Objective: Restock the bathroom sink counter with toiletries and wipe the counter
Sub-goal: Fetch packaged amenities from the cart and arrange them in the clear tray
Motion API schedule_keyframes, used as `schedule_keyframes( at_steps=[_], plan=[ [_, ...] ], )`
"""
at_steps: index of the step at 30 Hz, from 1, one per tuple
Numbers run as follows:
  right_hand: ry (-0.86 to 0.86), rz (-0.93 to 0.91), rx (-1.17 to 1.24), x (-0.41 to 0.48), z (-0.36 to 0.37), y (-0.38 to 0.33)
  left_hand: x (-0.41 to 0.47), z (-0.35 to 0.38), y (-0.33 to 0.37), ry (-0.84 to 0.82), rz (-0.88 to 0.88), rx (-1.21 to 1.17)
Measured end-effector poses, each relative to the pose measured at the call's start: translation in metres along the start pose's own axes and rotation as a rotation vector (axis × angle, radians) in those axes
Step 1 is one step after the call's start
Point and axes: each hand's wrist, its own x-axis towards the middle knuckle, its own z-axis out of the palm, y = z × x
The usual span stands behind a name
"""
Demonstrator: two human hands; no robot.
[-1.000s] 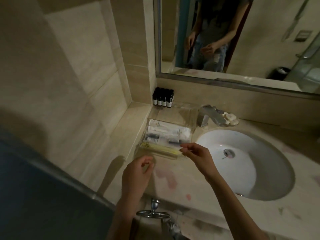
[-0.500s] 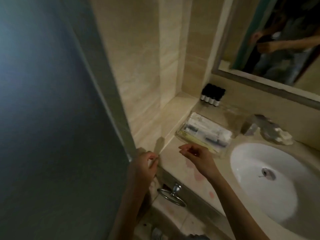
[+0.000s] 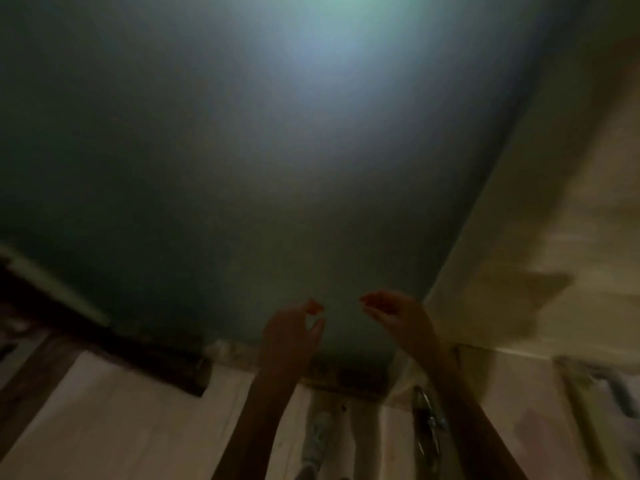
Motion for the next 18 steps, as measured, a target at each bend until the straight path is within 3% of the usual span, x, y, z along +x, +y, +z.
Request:
schedule_keyframes(
  at_steps=[7, 12, 18],
  plan=[
    [-0.355, -0.251, 0.023, -0.002, 0.101, -0.061, -0.085, -0.06, -0.064, 0.256, -0.339, 0.096],
    [-0.715, -0.224, -0.002, -0.024, 0.169, -0.098, -0.151, -0.098, -0.095, 0.387, -0.546, 0.123],
    [-0.846, -0.514, -0.044, -0.06, 0.245, -0.155, -0.223, -0.138, -0.132, 0.525, -0.744, 0.121]
  ],
)
